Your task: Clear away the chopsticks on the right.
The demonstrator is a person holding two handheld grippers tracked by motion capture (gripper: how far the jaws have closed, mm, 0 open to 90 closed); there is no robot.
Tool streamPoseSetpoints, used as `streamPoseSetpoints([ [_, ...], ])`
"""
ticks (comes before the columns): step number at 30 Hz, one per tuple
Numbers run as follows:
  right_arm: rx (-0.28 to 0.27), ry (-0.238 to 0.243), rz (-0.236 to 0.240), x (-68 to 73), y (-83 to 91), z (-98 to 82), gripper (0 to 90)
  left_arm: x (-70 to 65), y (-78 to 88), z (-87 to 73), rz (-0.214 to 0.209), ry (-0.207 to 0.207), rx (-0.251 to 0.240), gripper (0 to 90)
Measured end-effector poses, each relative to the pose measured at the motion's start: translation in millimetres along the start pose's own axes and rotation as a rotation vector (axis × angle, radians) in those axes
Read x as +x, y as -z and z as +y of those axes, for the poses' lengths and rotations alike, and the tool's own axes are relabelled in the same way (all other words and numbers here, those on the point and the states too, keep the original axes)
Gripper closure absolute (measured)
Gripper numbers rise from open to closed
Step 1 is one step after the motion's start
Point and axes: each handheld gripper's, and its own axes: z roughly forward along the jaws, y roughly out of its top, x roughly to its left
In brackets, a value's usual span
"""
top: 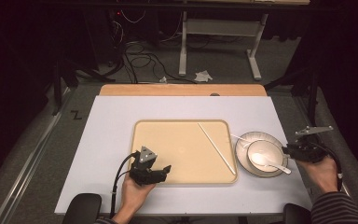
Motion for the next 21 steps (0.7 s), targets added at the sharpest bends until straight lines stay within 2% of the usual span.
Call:
streamPoseSetpoints([
  [7, 0.051, 0.003, 0.004, -7.4, -8.8, -9.2, 71.1, 0.8, 1.3, -1.9, 0.009, 0.007, 0.000, 32.2],
  [11, 0.054, 0.003, 0.018, -9.8, -10.5, -13.6, 70.6, 1.3, 1.0, -2.3, 0.013, 0.010, 0.002, 32.3],
  [14, 0.067, 0.014, 0.032, -8.4, -13.0, -15.9, 70.4, 0.7, 0.2, -2.2, 0.010, 0.008, 0.003, 32.3],
  [15, 0.069, 0.003, 0.031, -7.3, -12.8, -16.0, 70.5, 0.6, -0.3, -2.1, 0.010, 0.006, 0.004, 32.3],
  [17, 0.084, 0.026, 0.048, -6.3, -13.6, -17.0, 70.9, 0.8, -0.9, -2.0, 0.007, 0.008, 0.005, 32.3],
  [21, 0.101, 0.035, 0.051, -5.1, -15.2, -17.5, 71.9, 0.7, -1.4, -1.1, 0.005, 0.005, 0.004, 32.3],
])
